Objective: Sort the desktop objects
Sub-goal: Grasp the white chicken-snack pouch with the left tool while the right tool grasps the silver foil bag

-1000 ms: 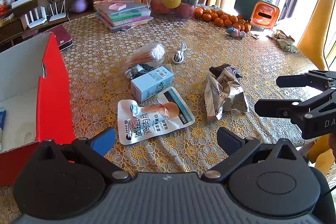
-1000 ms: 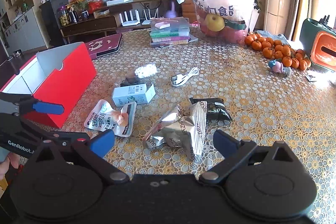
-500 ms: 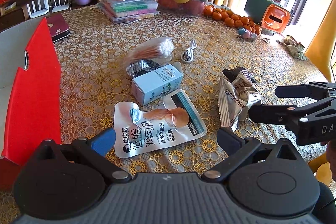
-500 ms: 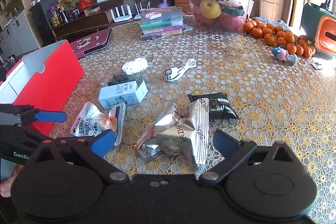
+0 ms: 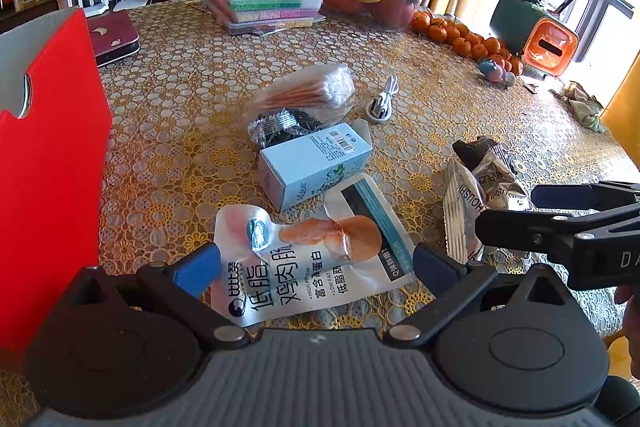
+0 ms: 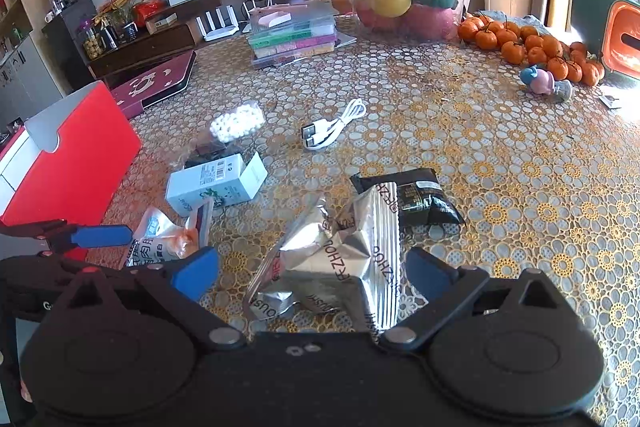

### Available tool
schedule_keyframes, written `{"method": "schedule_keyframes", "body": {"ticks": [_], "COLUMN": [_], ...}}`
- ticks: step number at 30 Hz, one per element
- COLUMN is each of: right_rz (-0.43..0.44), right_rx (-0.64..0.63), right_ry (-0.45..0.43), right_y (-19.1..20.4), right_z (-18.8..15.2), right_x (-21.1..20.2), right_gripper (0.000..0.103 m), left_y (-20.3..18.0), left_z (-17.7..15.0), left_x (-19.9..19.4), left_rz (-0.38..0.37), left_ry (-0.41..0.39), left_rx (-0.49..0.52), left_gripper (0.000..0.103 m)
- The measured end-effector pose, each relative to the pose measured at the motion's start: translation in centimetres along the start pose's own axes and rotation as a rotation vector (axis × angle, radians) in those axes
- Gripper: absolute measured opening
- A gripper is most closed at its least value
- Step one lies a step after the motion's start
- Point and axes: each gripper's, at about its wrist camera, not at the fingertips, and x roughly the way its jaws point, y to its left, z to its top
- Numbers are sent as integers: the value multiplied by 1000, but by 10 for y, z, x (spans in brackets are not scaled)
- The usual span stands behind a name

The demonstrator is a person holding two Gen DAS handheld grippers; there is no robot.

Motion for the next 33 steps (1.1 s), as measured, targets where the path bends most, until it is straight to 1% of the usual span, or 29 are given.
{"method": "schedule_keyframes", "body": {"ticks": [2,4,8,12,16,21,24,26,29,33], "right_rz": [11,15,17,21,34,26,9,-5,-12,-15], "right_rx": [10,17,38,69,95,88,67,53,50,41], "right_ry": [0,7,20,39,60,56,48,43,41,38], "right_y": [-2,-3,-6,-9,-12,-13,-11,-10,-11,-9], "right_z": [1,2,4,4,1,-1,-2,-2,-3,-4], "right_x": [1,3,8,16,23,25,24,23,22,22], "right_gripper": [100,100,100,100,97,94,88,79,75,74], "left_y": [-2,-1,1,1,-1,-9,-9,-9,-9,-10], "left_z": [2,3,4,5,2,-5,-7,-8,-11,-14], "left_x": [0,4,10,15,18,19,18,18,17,14], "left_rz": [3,6,35,41,49,88,89,94,102,114], "left_ry": [-11,-3,-2,4,1,-11,-25,-29,-37,-45], "left_rx": [3,3,10,12,28,100,98,95,94,92], "left_gripper": [103,103,103,103,103,103,103,103,103,101]}}
